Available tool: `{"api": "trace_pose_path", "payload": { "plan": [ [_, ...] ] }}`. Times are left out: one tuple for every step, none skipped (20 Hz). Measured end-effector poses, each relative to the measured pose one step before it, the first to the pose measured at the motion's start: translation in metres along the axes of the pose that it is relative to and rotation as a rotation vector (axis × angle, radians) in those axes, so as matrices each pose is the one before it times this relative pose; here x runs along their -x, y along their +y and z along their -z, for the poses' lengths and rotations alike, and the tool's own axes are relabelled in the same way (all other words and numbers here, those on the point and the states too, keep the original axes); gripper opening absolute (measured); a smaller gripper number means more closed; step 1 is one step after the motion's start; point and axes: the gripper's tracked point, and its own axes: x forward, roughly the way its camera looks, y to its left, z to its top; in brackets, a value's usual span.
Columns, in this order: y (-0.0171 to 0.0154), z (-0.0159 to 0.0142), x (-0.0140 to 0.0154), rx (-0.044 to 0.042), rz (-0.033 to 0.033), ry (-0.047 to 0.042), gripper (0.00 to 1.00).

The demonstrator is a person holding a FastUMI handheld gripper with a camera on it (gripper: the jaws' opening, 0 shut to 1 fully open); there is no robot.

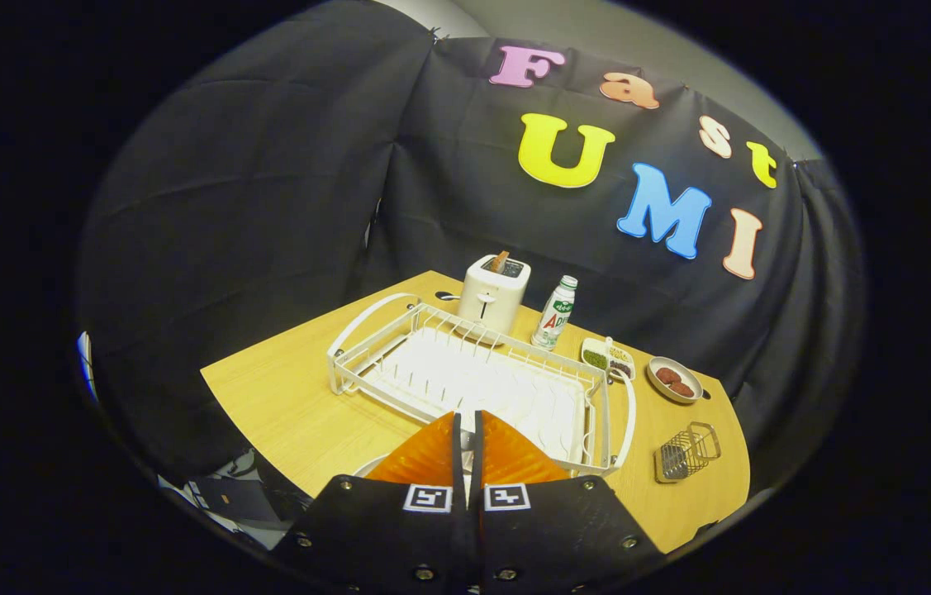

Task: Take the plate from the dish rack, then take the spoon from the basket and place it into the plate.

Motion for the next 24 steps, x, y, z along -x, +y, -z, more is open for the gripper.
{"api": "trace_pose_path", "payload": {
  "plan": [
    [0.00255,0.00678,-0.00060,0.00083,-0.00351,0.01395,0.00],
    [0.00087,0.00447,0.00192,0.00001,-0.00293,0.00805,0.00],
    [-0.00006,-0.00178,0.00343,0.00074,0.00276,-0.01194,0.00],
    [0.00035,0.00399,-0.00324,0.00354,-0.00397,0.00706,0.00],
    [0.00224,0.00063,0.00232,0.00248,-0.00378,-0.00469,0.00],
    [0.00143,0.00218,0.00127,0.00202,-0.00496,-0.00002,0.00],
    [0.00113,0.00444,0.00032,0.00083,-0.00342,0.01044,0.00],
    [-0.00004,0.00566,0.00091,-0.00189,-0.00334,0.00904,0.00],
    [-0.00104,0.00539,0.00160,-0.00511,-0.00184,0.01084,0.00],
    [-0.00122,0.00701,0.00008,-0.00915,-0.00329,0.01335,0.00],
    [-0.00112,0.00489,0.00280,-0.01073,-0.00178,0.01189,0.00],
    [-0.00144,0.00523,-0.00091,-0.00983,-0.00153,0.01157,0.00],
    [-0.00136,0.00357,0.00101,-0.00724,-0.00387,0.00854,0.00],
    [0.00055,0.00373,-0.00035,-0.00186,-0.00656,0.00736,0.00],
    [0.00007,0.00208,-0.00028,0.00289,-0.01063,0.00567,0.00],
    [-0.00063,0.00202,-0.00039,0.00411,-0.00635,0.00277,0.01],
    [-0.00118,0.00042,-0.00061,0.00448,-0.00269,-0.00018,0.02],
    [-0.00057,0.00092,0.00214,0.00446,-0.00144,0.00100,0.02],
    [0.00083,0.00189,-0.00167,0.00357,-0.00299,0.00293,0.02],
    [0.00070,0.00256,-0.00171,0.00335,-0.00513,0.00788,0.02],
    [0.00146,0.00311,-0.00056,-0.00030,-0.00517,0.01458,0.02],
    [0.00167,0.00430,-0.00258,-0.00145,-0.00483,0.01201,0.10],
    [0.00033,0.00208,0.00039,-0.00275,-0.00248,0.00949,0.10],
    [0.00099,0.00195,-0.00119,-0.00429,-0.00788,0.00684,0.11]
  ]
}}
